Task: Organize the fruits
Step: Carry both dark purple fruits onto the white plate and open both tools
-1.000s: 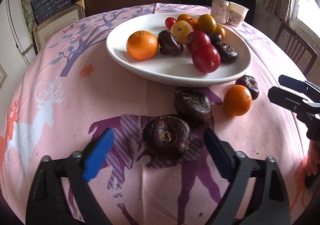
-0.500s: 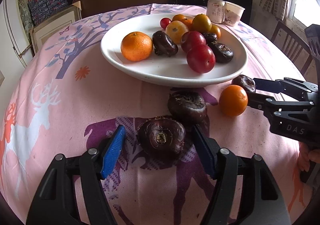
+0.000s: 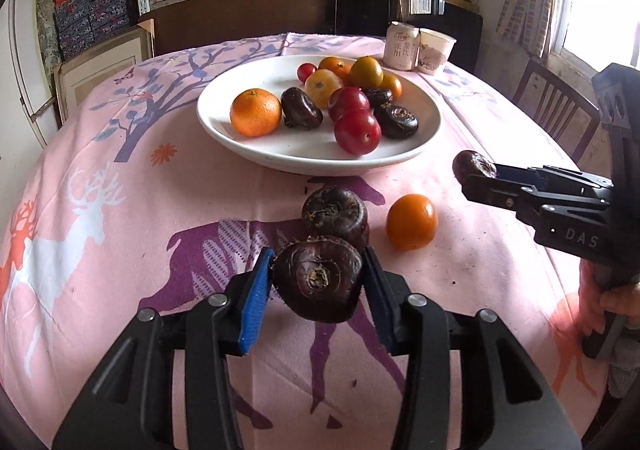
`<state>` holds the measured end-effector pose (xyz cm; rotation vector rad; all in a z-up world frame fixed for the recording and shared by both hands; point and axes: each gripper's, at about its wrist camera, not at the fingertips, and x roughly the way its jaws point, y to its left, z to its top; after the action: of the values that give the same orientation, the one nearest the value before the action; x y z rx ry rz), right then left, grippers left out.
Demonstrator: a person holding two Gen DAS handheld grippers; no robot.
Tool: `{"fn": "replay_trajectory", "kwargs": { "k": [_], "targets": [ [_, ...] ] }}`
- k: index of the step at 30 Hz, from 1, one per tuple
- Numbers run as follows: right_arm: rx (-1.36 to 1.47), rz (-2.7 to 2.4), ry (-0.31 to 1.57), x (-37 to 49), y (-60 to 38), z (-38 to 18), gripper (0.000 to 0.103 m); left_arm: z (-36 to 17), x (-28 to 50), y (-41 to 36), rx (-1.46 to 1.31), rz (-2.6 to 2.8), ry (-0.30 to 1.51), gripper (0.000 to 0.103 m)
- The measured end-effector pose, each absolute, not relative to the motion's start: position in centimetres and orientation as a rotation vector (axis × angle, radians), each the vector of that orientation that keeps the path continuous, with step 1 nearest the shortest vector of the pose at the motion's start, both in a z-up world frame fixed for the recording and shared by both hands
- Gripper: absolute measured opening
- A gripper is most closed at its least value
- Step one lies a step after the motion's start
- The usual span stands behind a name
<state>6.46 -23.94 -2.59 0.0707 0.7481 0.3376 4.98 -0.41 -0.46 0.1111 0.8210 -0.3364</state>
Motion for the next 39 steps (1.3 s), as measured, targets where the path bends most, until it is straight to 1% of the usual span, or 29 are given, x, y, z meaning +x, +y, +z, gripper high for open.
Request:
{"fn": "replay_trajectory", "kwargs": {
  "k": [3,7,14,18,23,24,25,26,29,31,34,36,39],
  "targets": [
    [0.09,0.336,0.709,6.2,-24.4,-1.7,0.041,0.6,5.3,-0.1,0.1,-0.336,0.799,0.044],
    [0.131,0.334,0.667,7.1,-25.1,0.2,0.041,2.6,7.8,0.1,0.124,-0.293,0.765,0.044],
    [0.091,0.33,0.66,12.9,-23.2,3.0,0.041,5.8,15.9,-0.6,0.105,-0.246,0.737,0.044],
    [0.043,0.37,0.687,16.2,-19.9,2.7,0.041,5.7,21.0,-0.9,0.08,-0.228,0.762,0.044],
    [-0.006,0.418,0.704,17.8,-17.0,1.3,0.042,3.3,26.3,-1.3,0.047,-0.235,0.819,0.046],
    [-0.011,0.42,0.7,17.7,-16.8,1.1,0.046,2.8,26.8,-1.3,0.035,-0.24,0.829,0.053],
    [-0.017,0.413,0.705,17.7,-16.8,0.8,0.053,2.4,27.1,-1.3,0.031,-0.243,0.84,0.066],
    [-0.021,0.406,0.711,17.7,-16.8,0.6,0.064,2.0,27.0,-1.3,0.033,-0.246,0.845,0.067],
    [-0.01,0.397,0.724,17.5,-17.2,0.2,0.064,2.0,26.4,-0.8,0.035,-0.238,0.841,0.068],
    [-0.01,0.392,0.722,17.0,-17.5,0.2,0.064,2.5,25.7,-0.2,0.013,-0.228,0.826,0.079],
    [-0.011,0.367,0.703,15.9,-18.3,0.4,0.064,3.0,24.2,0.7,0.001,-0.203,0.806,0.081],
    [0.013,0.361,0.693,15.3,-19.1,0.6,0.067,3.2,23.0,1.3,-0.006,-0.193,0.795,0.087],
    [0.057,0.347,0.691,14.6,-20.4,0.4,0.069,3.4,21.0,2.0,-0.01,-0.177,0.78,0.088]
  ]
}}
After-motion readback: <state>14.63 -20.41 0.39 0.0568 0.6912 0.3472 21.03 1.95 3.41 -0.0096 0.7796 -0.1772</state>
